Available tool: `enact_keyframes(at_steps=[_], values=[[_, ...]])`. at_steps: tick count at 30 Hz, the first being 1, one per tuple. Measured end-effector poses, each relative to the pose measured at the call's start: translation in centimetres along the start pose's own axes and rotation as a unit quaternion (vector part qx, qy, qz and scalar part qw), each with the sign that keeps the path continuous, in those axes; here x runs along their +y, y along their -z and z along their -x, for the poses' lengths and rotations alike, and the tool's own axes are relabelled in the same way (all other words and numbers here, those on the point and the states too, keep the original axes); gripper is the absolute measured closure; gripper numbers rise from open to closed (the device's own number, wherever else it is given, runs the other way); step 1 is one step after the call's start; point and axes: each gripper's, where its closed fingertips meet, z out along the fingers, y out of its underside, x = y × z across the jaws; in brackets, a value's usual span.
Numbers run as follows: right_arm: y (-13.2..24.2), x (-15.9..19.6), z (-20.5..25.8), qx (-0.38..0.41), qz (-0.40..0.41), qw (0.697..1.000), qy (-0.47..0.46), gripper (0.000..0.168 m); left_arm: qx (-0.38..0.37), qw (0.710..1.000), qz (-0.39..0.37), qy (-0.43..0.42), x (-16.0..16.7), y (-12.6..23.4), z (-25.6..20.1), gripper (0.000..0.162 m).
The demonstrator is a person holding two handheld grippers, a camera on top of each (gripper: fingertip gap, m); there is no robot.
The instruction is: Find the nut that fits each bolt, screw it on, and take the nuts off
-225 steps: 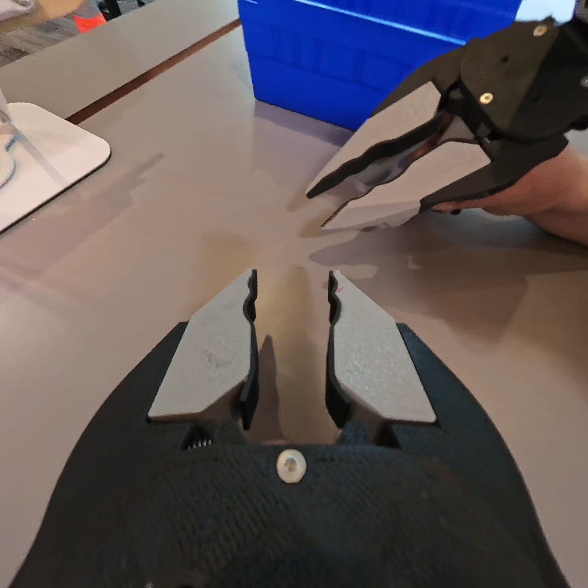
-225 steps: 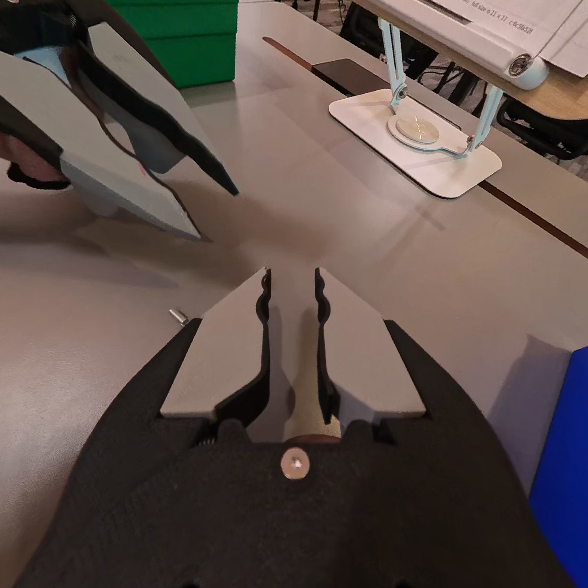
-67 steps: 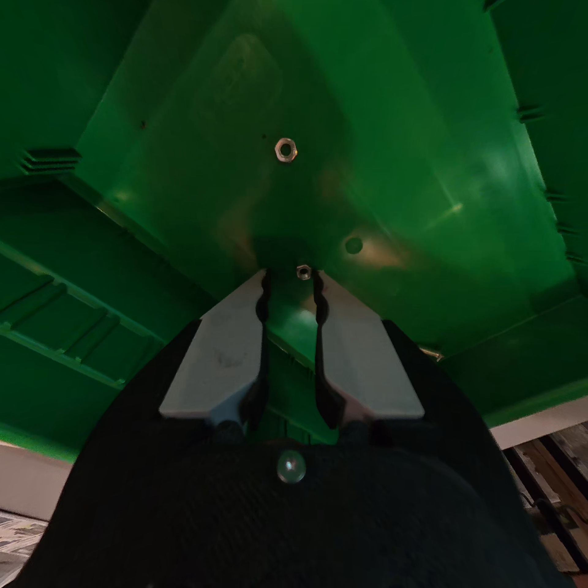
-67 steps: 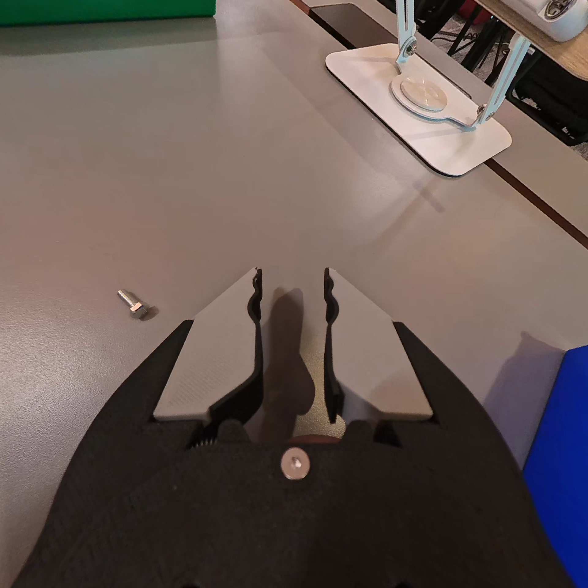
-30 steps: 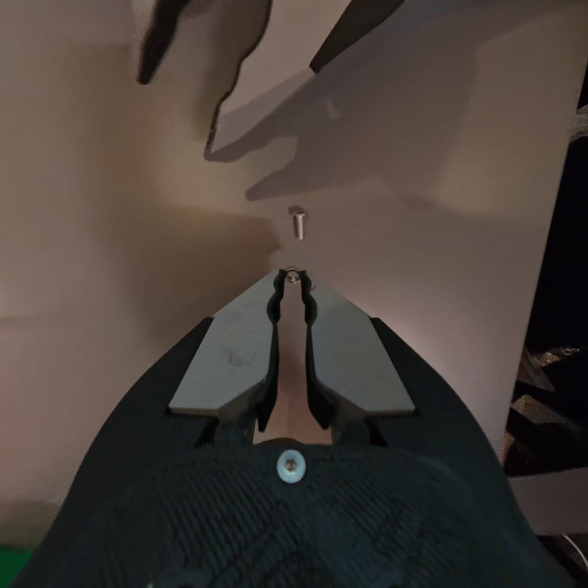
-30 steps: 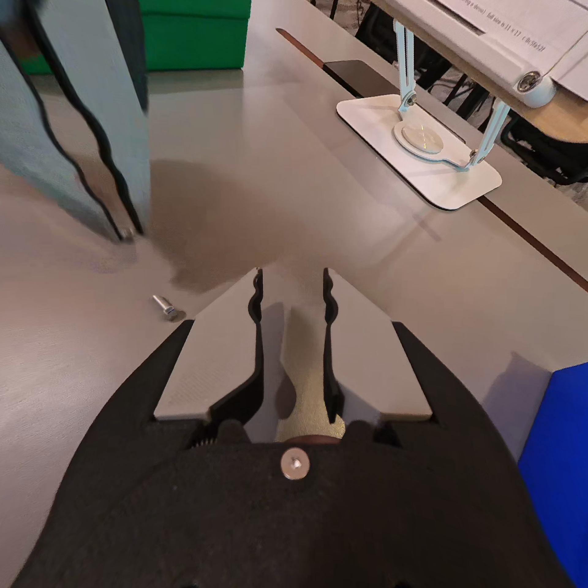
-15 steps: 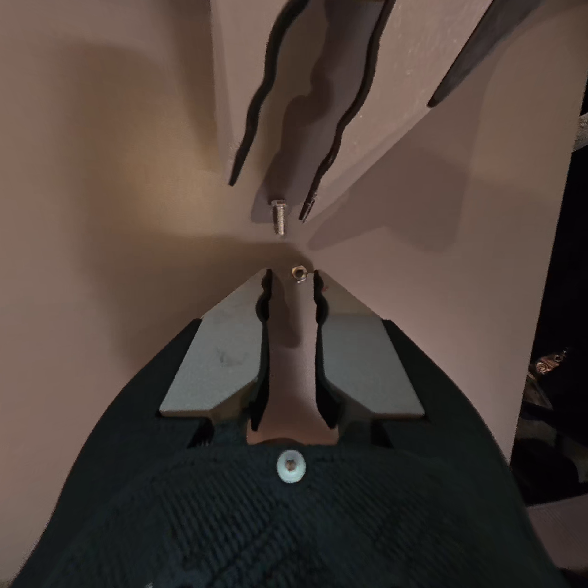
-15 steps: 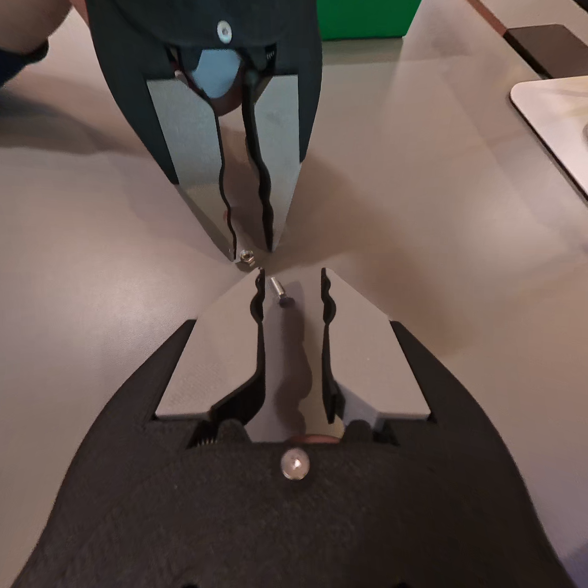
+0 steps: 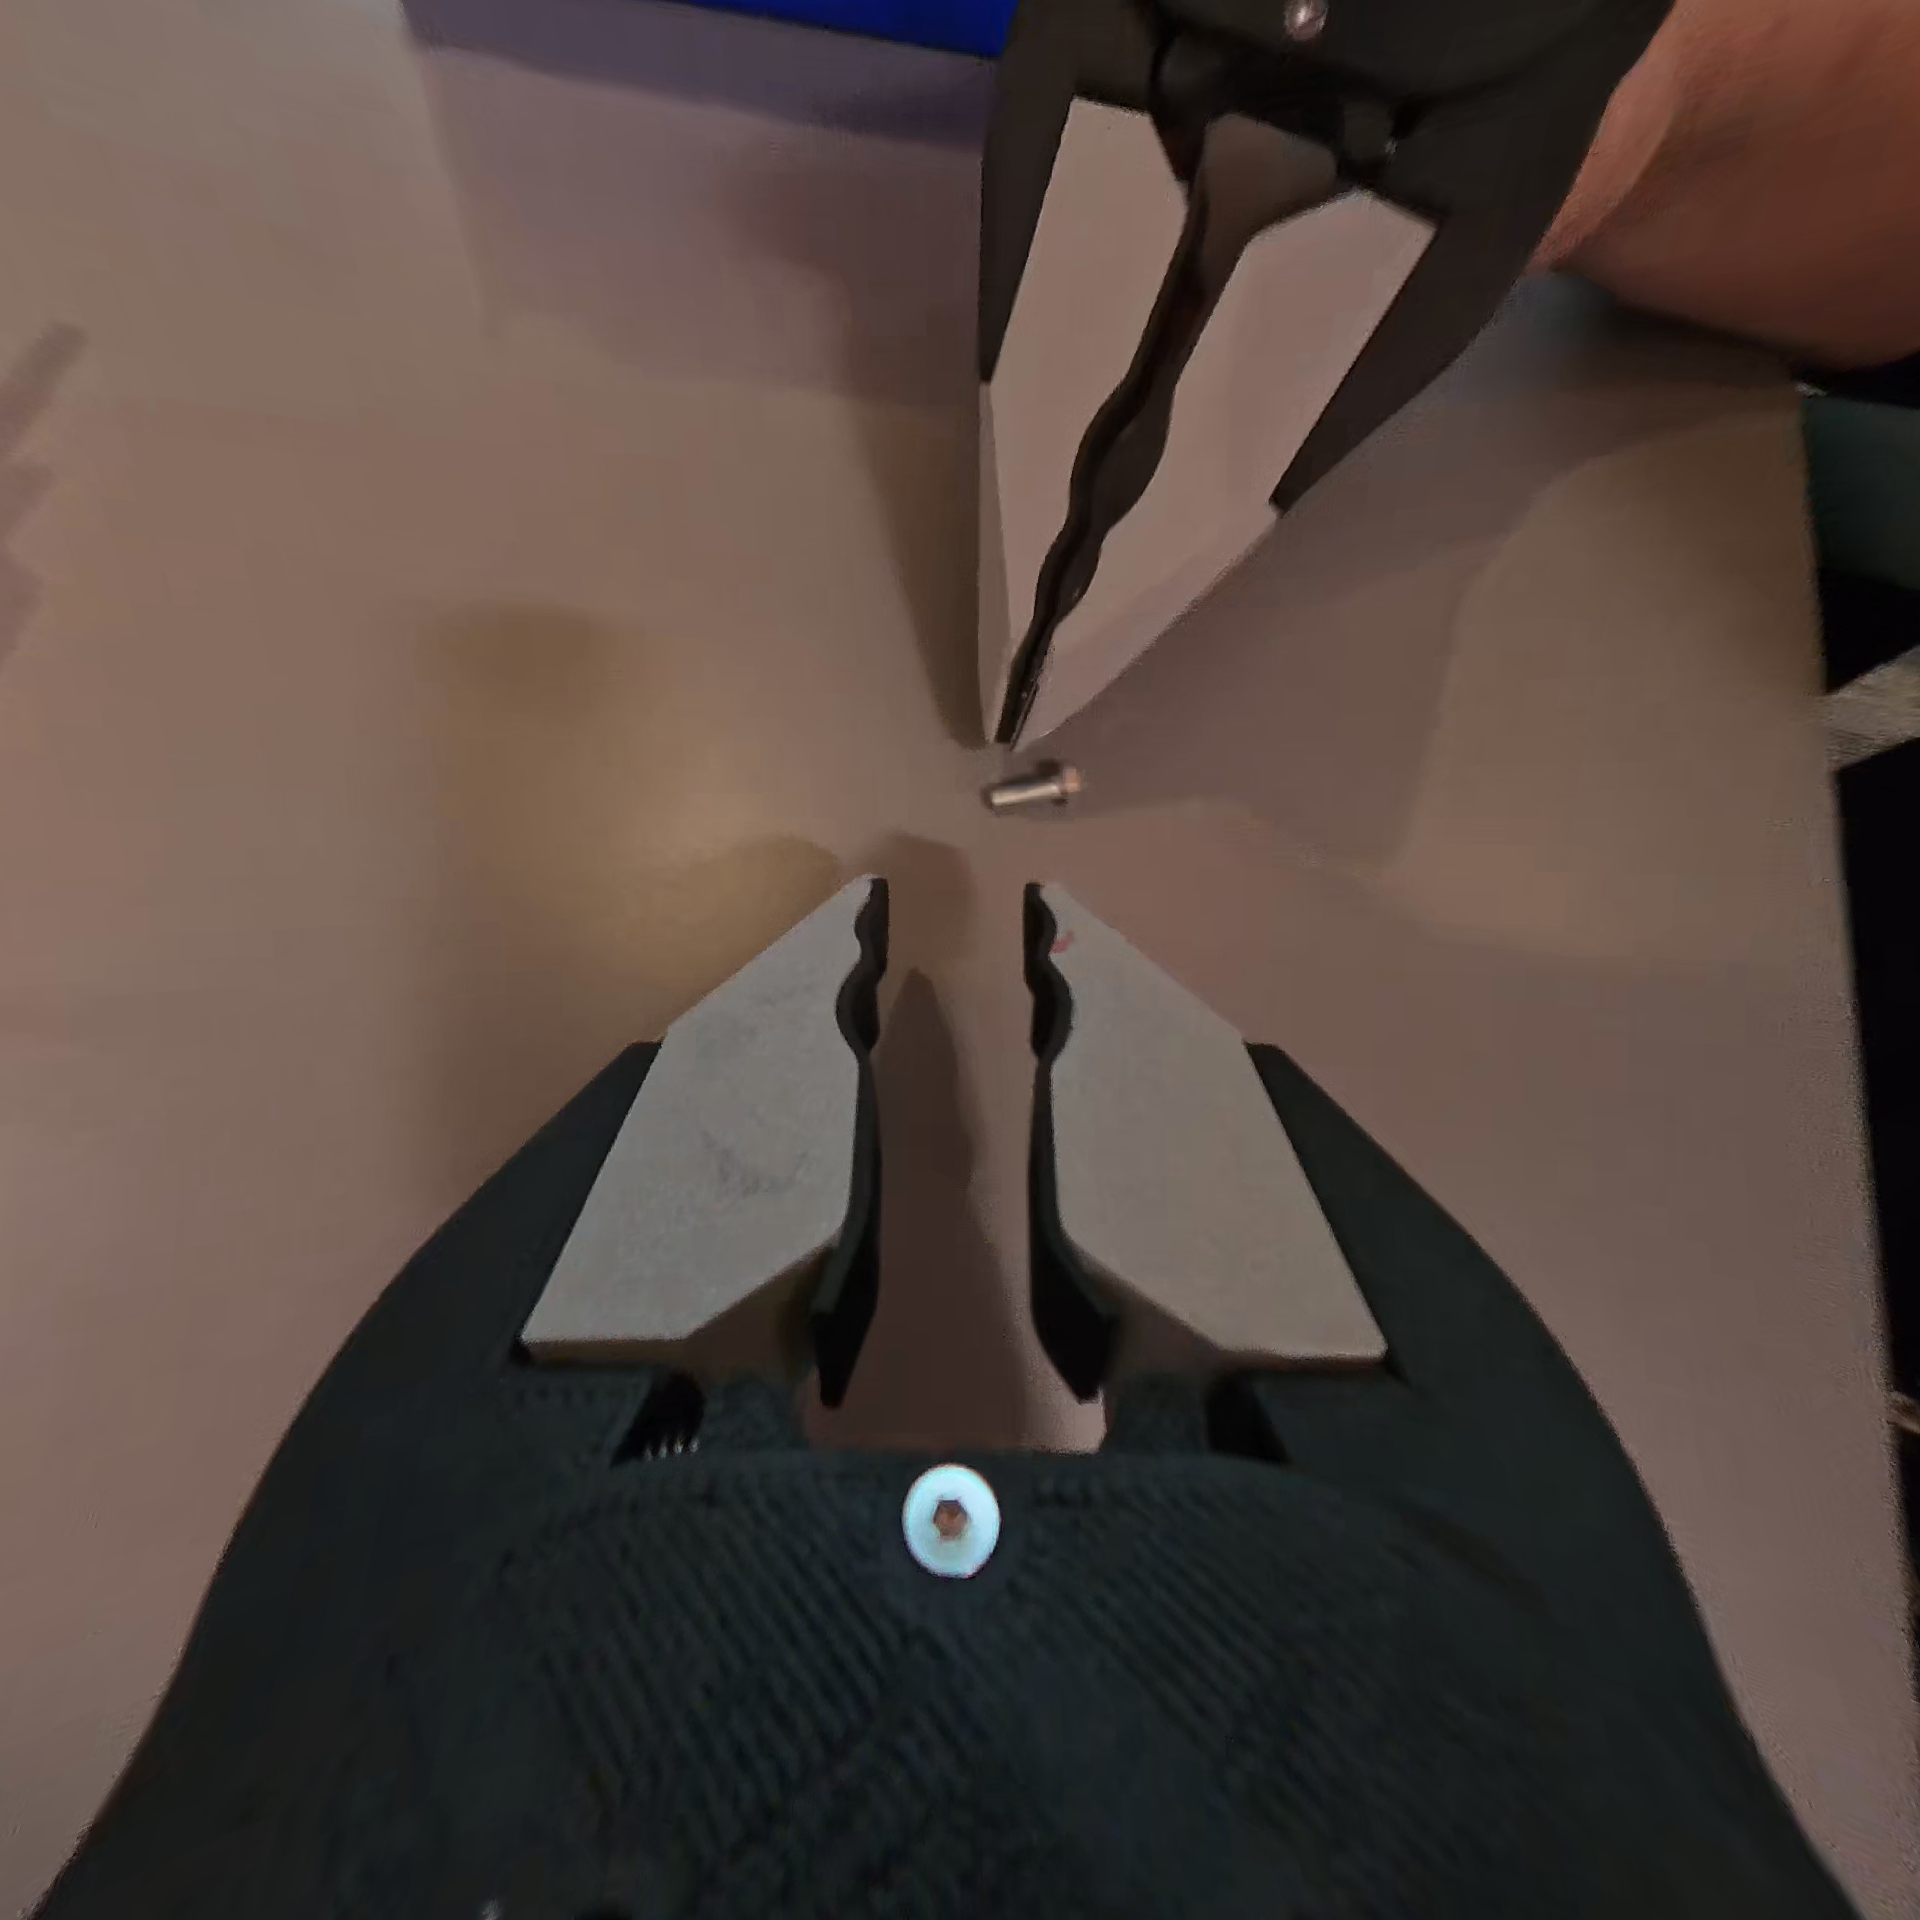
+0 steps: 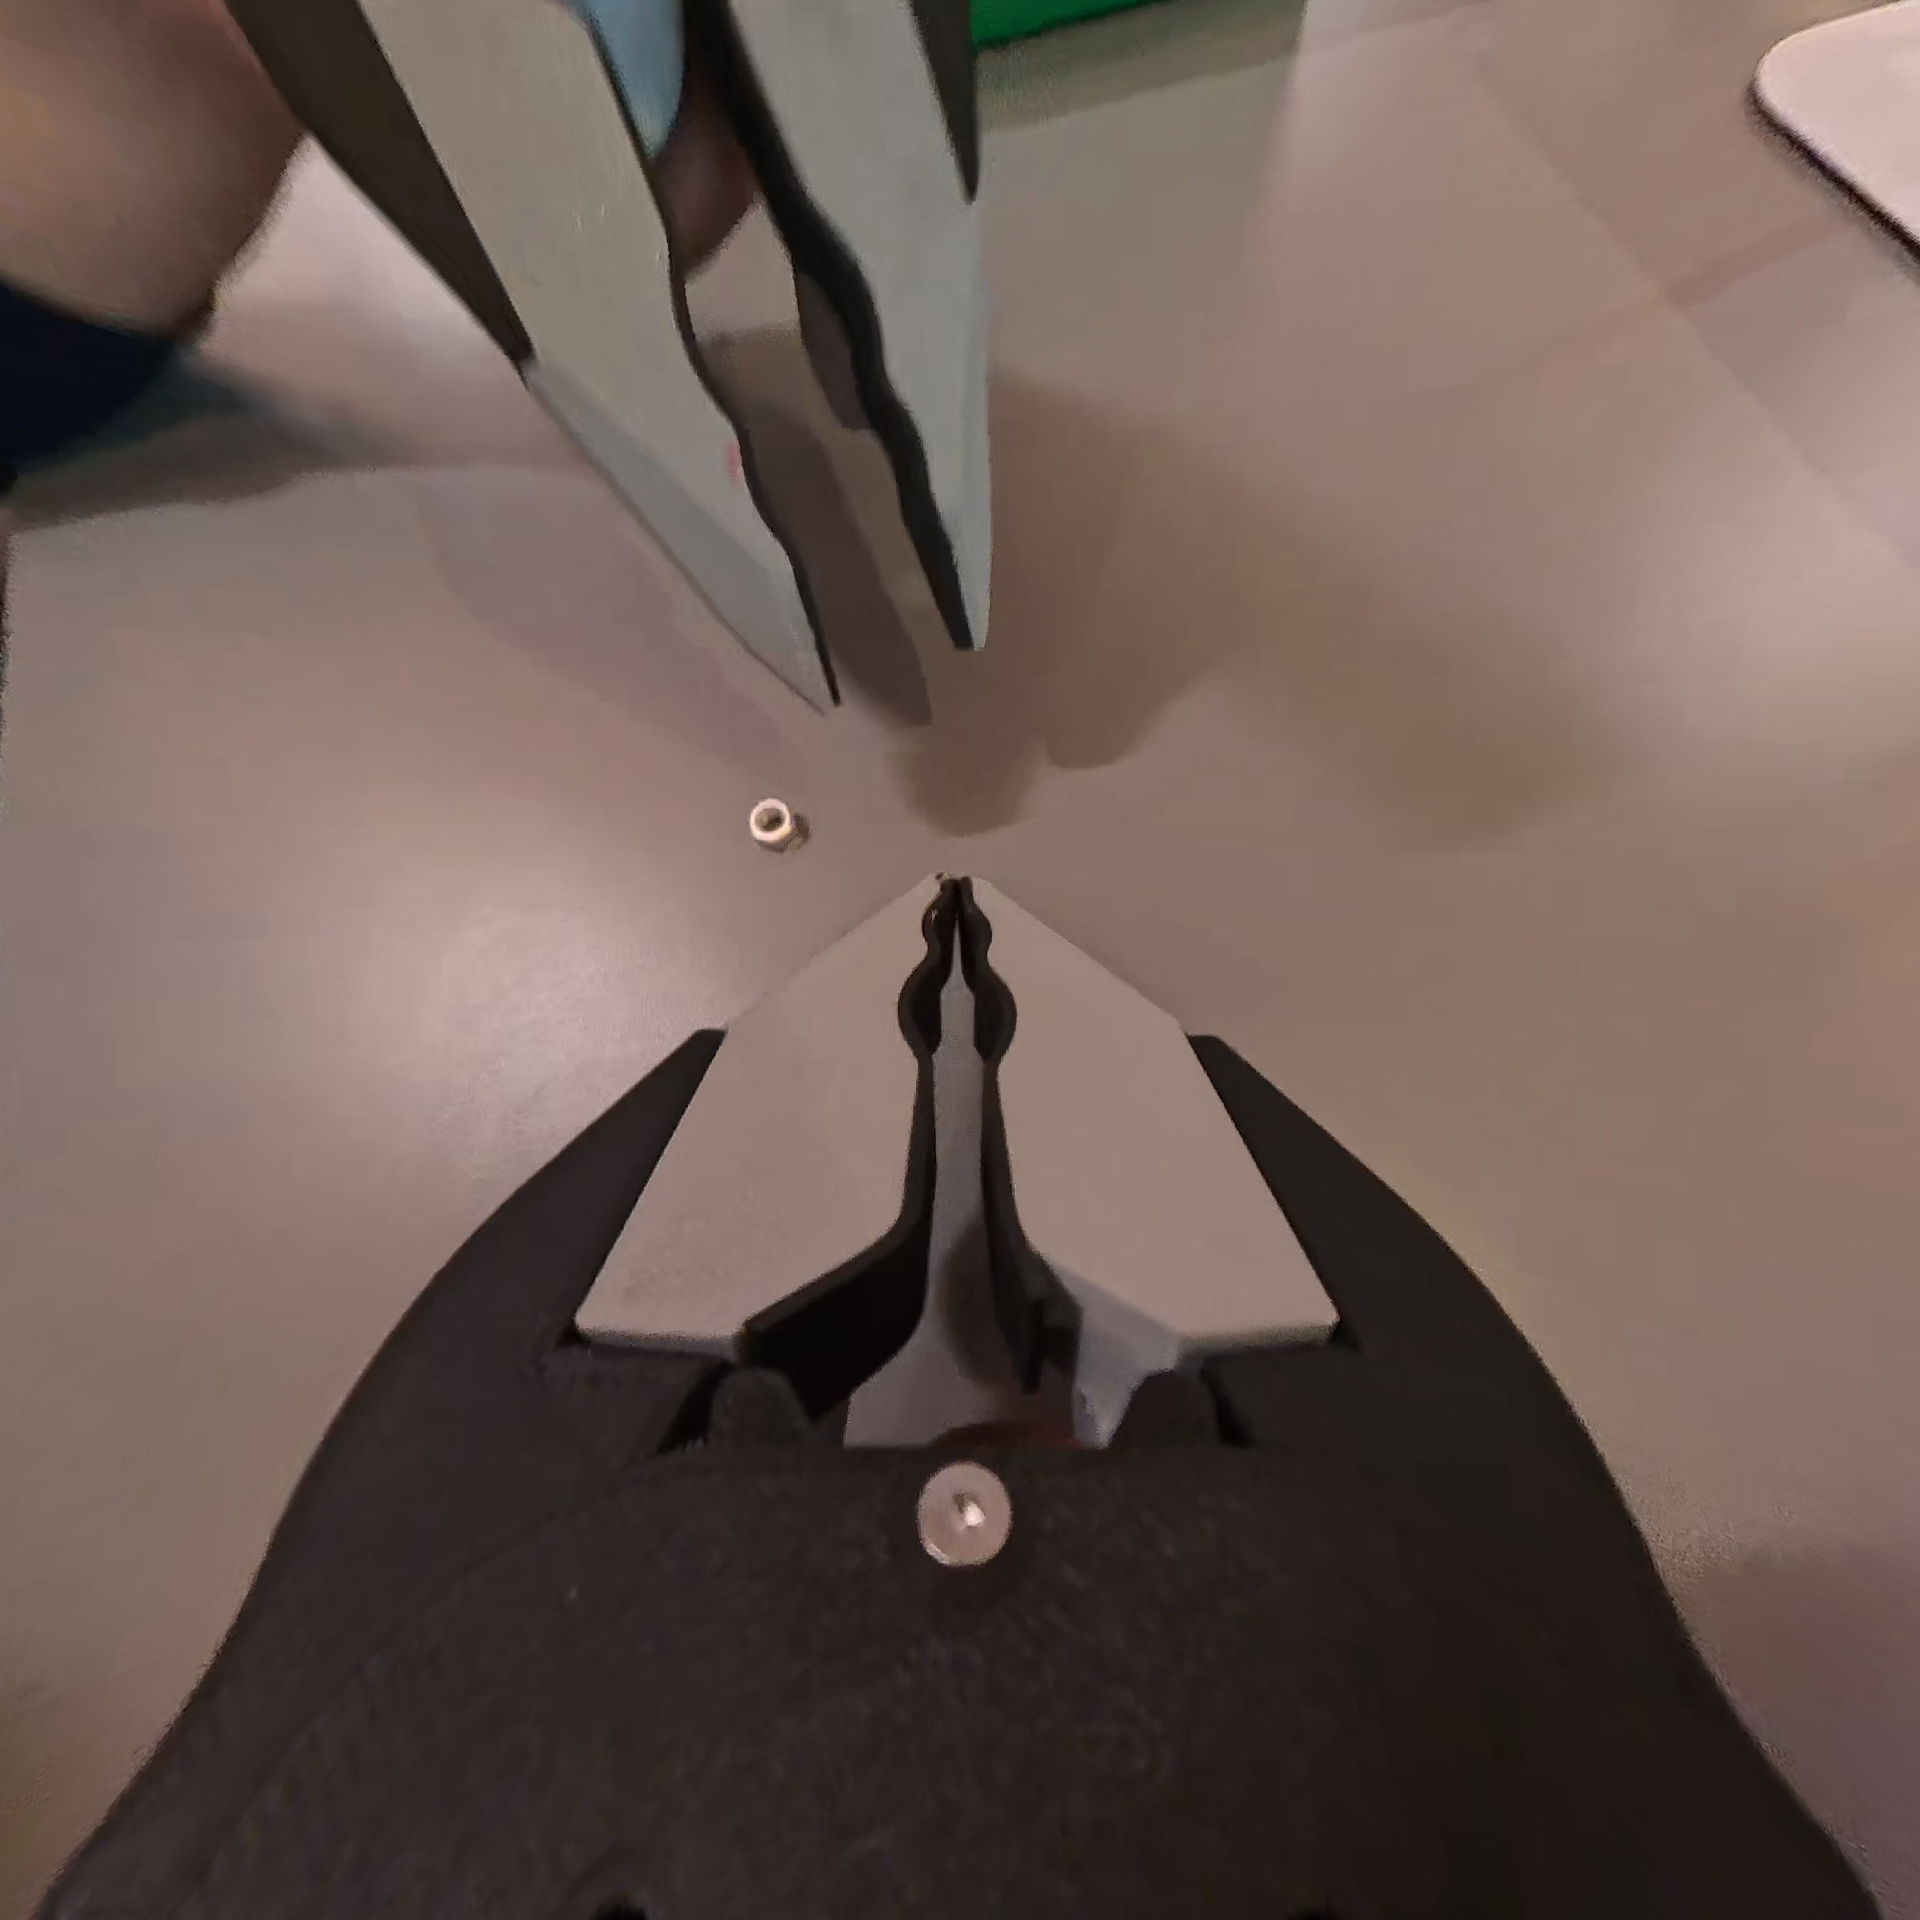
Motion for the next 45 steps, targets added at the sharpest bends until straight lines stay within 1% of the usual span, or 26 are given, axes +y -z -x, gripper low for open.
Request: enact_keyframes(at_steps=[1,3,5,7,9,12,15,17,19,21,25,28,31,36,38,40,45], values=[[0.3,-0.5,-0.1,-0.006,-0.019,1.0,-0.015,0.168,-0.009,1.0,-0.005,-0.004,-0.1,-0.2,0.2,0.14],[0.9,-1.3,-0.2,-0.021,-0.046,0.998,-0.045,0.168,-0.002,1.0,-0.004,0.004,0.0,-0.7,0.1,0.14],[1.3,-1.4,-0.6,-0.021,-0.051,0.996,-0.065,0.168,0.002,1.0,0.021,0.008,0.8,-1.2,0.0,0.14],[1.7,-1.6,-0.8,-0.021,-0.058,0.995,-0.079,0.168,-0.018,0.999,0.042,-0.002,1.6,-1.5,0.4,0.14],[1.8,-1.2,-0.2,-0.043,-0.042,0.993,-0.104,0.158,-0.025,0.999,0.046,-0.004,1.7,-1.6,0.5,0.14],[1.7,-1.2,0.3,-0.025,-0.028,0.994,-0.104,0.153,-0.031,0.999,0.037,0.017,1.5,-1.4,1.0,0.14],[1.0,-1.4,1.2,-0.012,-0.019,0.995,-0.096,0.144,-0.05,0.997,0.021,0.048,1.4,-0.8,2.2,0.14],[0.1,-0.4,1.5,0.0,0.015,0.996,-0.087,0.143,-0.055,0.996,0.007,0.071,1.2,-0.5,2.8,0.14],[-0.5,0.9,0.8,0.033,0.056,0.996,-0.066,0.142,-0.052,0.995,0.003,0.086,1.3,-0.4,3.1,0.14],[-0.4,1.4,0.1,0.063,0.069,0.995,-0.043,0.143,-0.055,0.995,0.005,0.088,1.5,-0.5,3.2,0.14],[0.4,1.6,-0.6,0.082,0.074,0.994,-0.022,0.145,-0.057,0.995,0.016,0.077,1.7,-0.8,3.0,0.14],[0.5,0.9,-0.3,0.075,0.056,0.996,-0.01,0.146,-0.054,0.996,0.024,0.072,2.0,-1.0,2.8,0.14],[-0.1,0.9,0.4,0.056,0.055,0.997,-0.019,0.145,-0.055,0.996,0.029,0.071,2.1,-1.1,2.8,0.14],[-0.8,1.3,0.3,0.065,0.065,0.995,-0.028,0.142,-0.055,0.995,0.027,0.074,2.1,-1.0,2.8,0.14],[-0.7,1.4,0.1,0.071,0.068,0.995,-0.027,0.147,-0.055,0.995,0.029,0.074,2.2,-1.1,2.8,0.14],[-0.4,1.6,-0.2,0.079,0.073,0.994,-0.023,0.16,-0.055,0.995,0.032,0.074,2.3,-1.2,2.8,0.14],[-0.3,1.7,-0.3,0.076,0.073,0.994,-0.023,0.16,-0.051,0.996,0.034,0.071,2.3,-1.4,2.6,0.14]])
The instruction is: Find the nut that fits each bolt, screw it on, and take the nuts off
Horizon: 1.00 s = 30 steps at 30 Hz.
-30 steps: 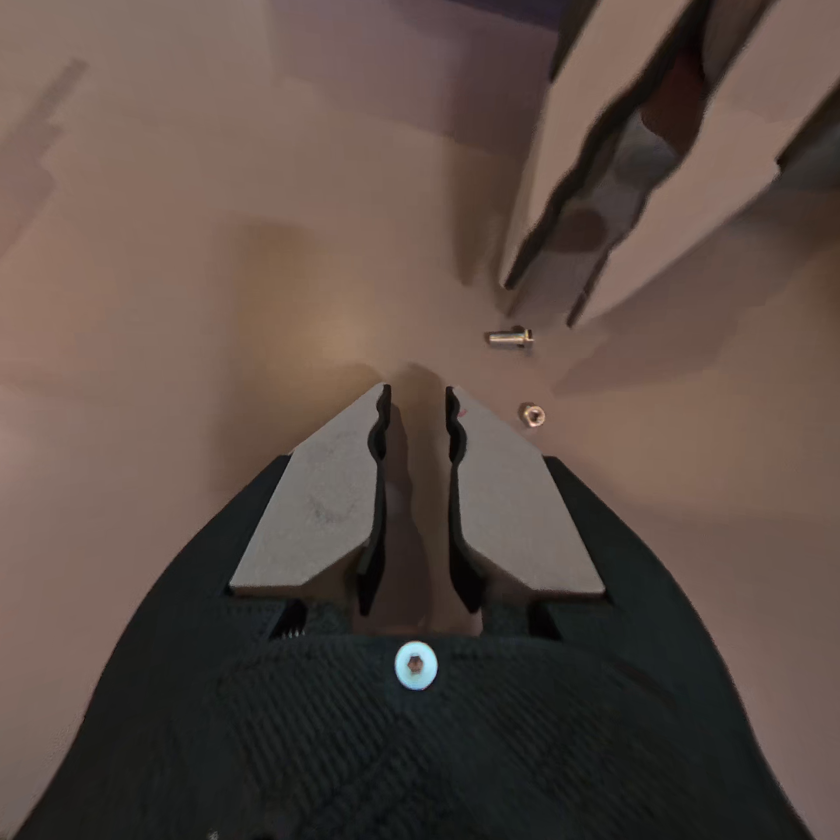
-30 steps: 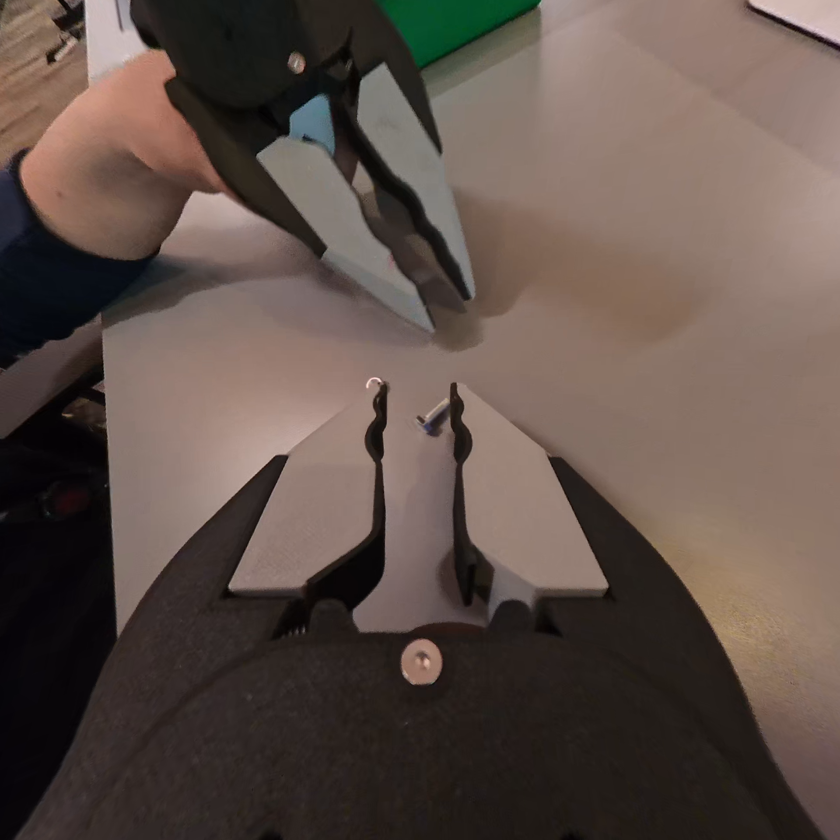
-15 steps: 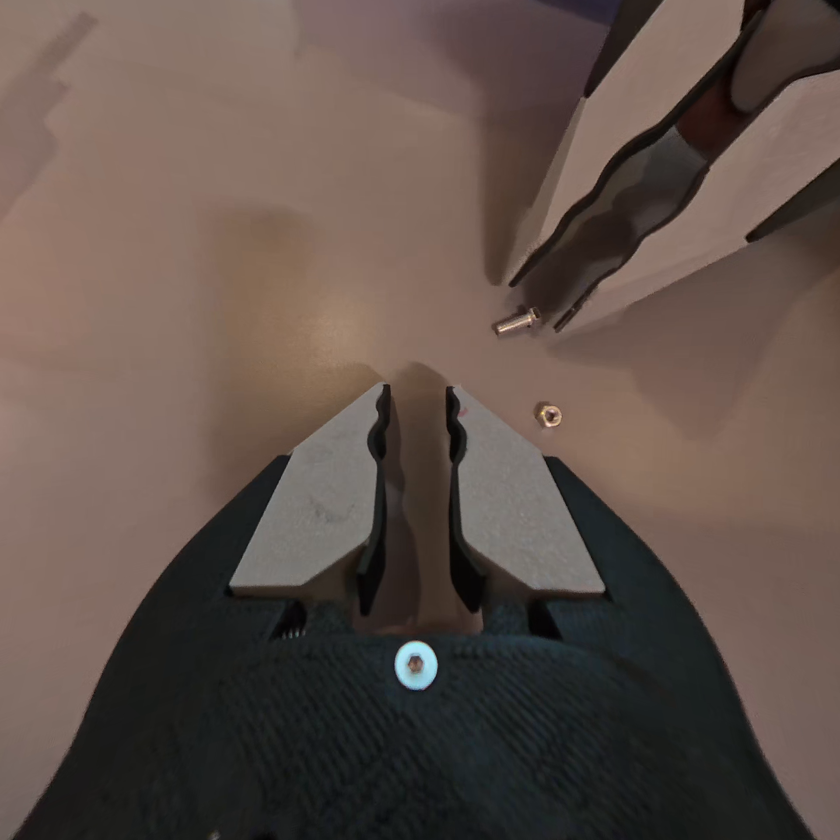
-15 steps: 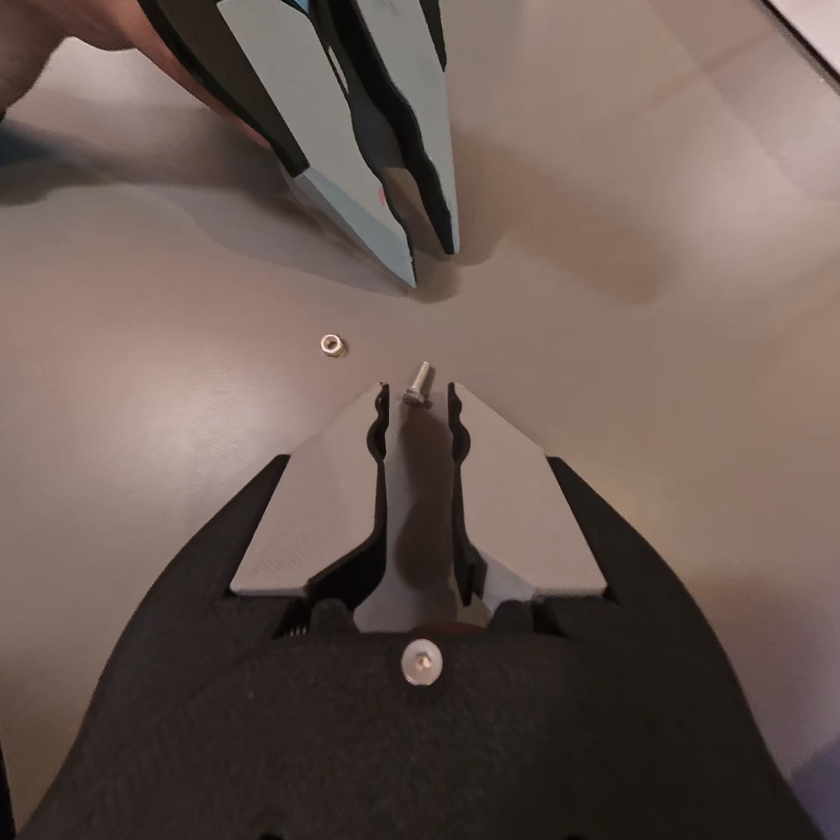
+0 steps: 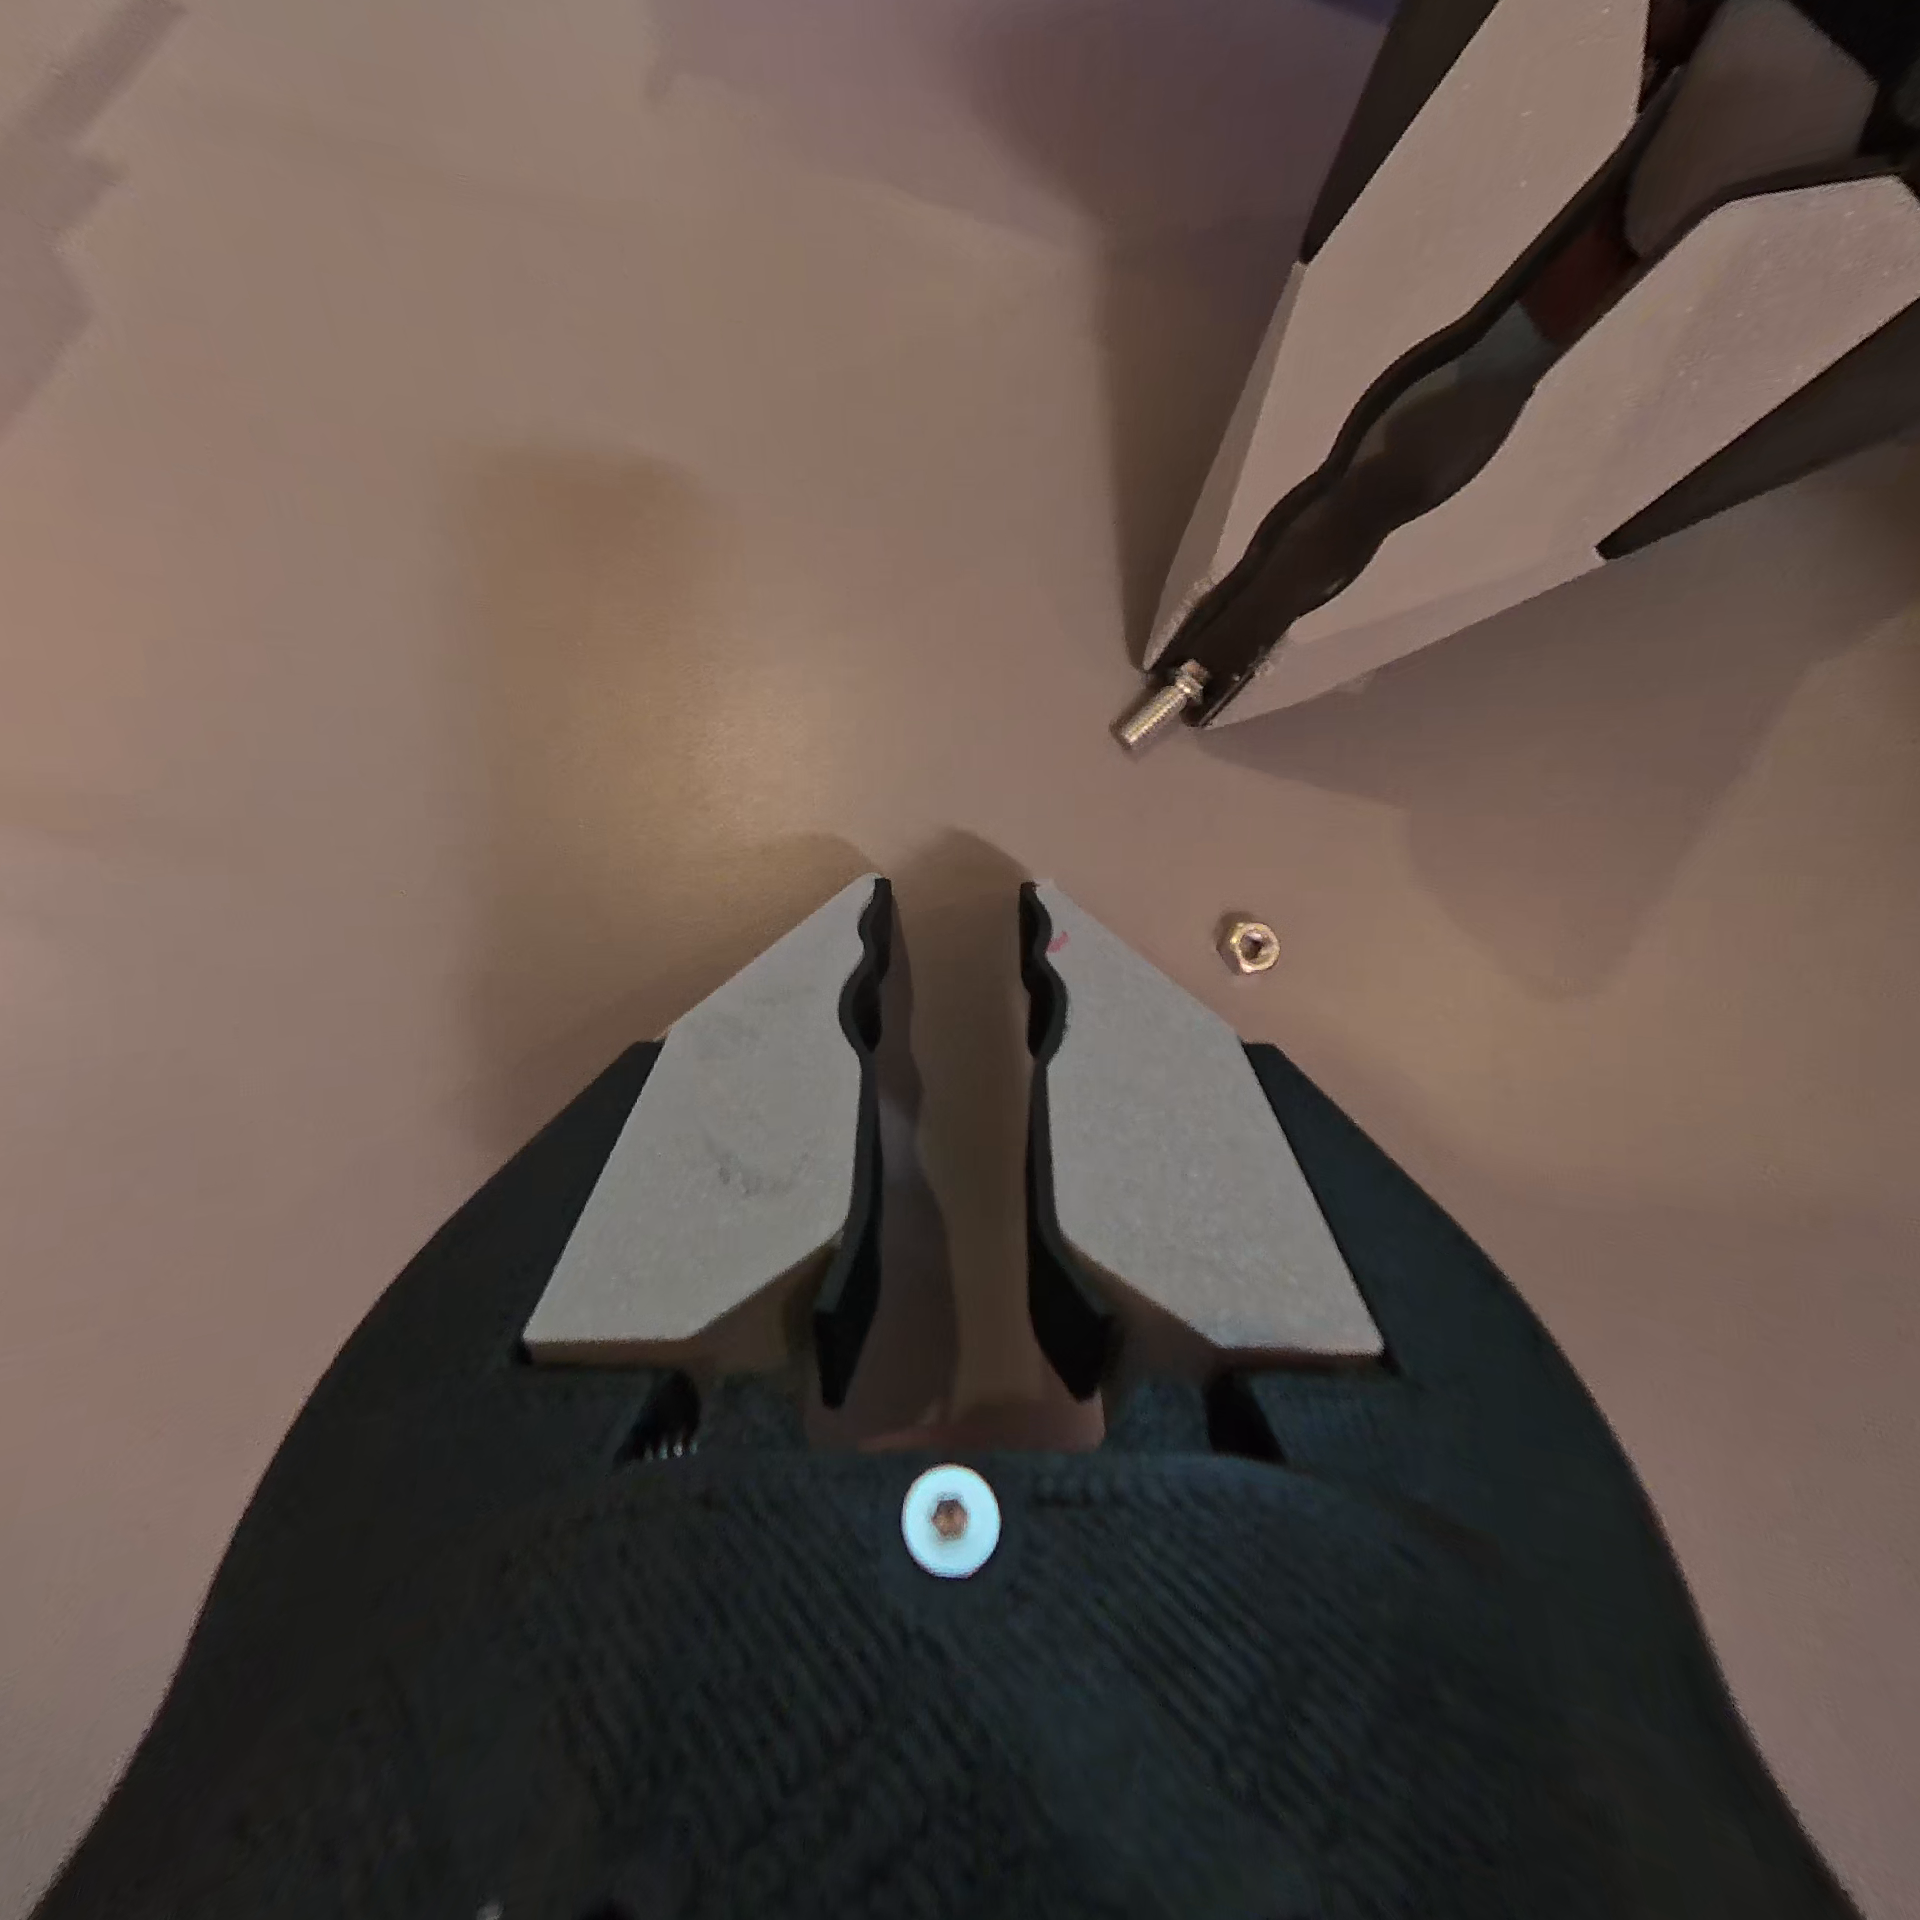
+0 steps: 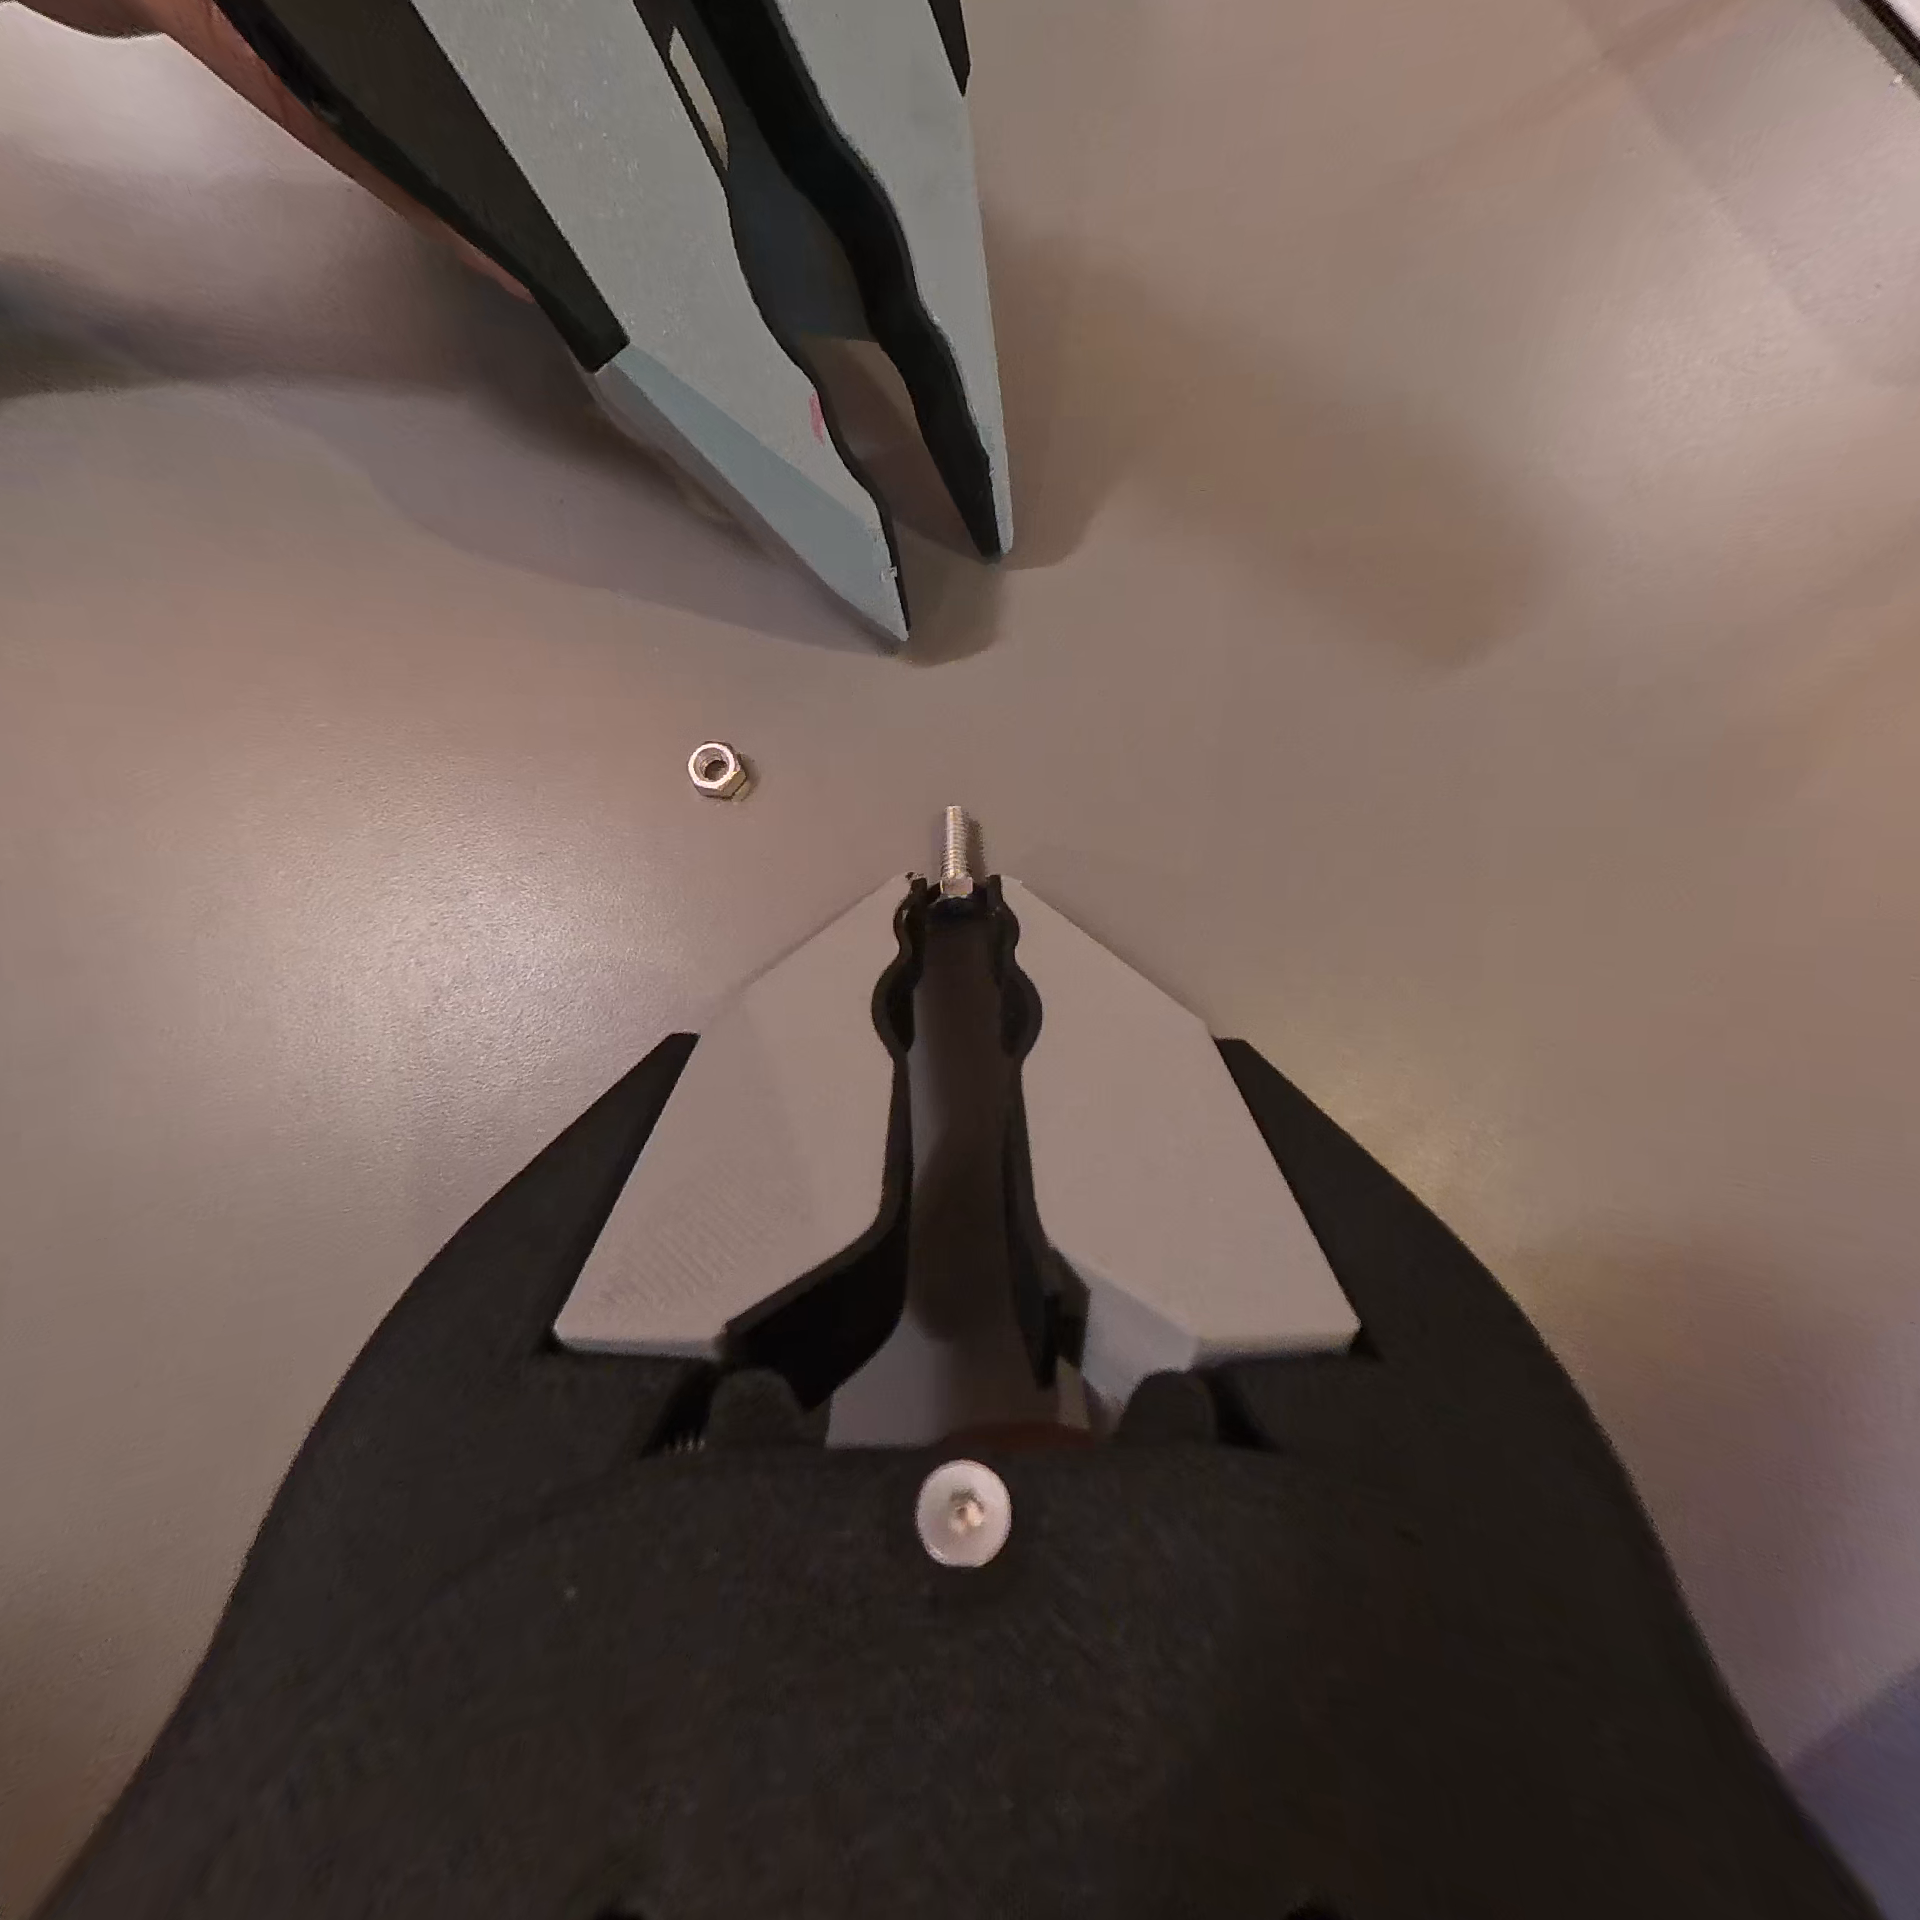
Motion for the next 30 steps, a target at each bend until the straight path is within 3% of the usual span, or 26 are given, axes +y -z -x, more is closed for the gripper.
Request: enact_keyframes(at_steps=[7,16,30], values=[[1.3,-1.9,-0.4,-0.008,-0.063,0.998,-0.024,0.16,0.033,0.999,-0.041,0.012,-1.2,0.6,-0.7,0.139],[5.9,-6.7,-0.5,-0.019,-0.228,0.973,-0.032,0.16,0.125,0.972,-0.198,0.009,-6.2,3.6,-3.7,0.14],[6.8,-7.5,-0.5,-0.006,-0.256,0.966,-0.018,0.16,0.206,0.932,-0.291,0.055,-8.5,5.8,-4.8,0.139]])
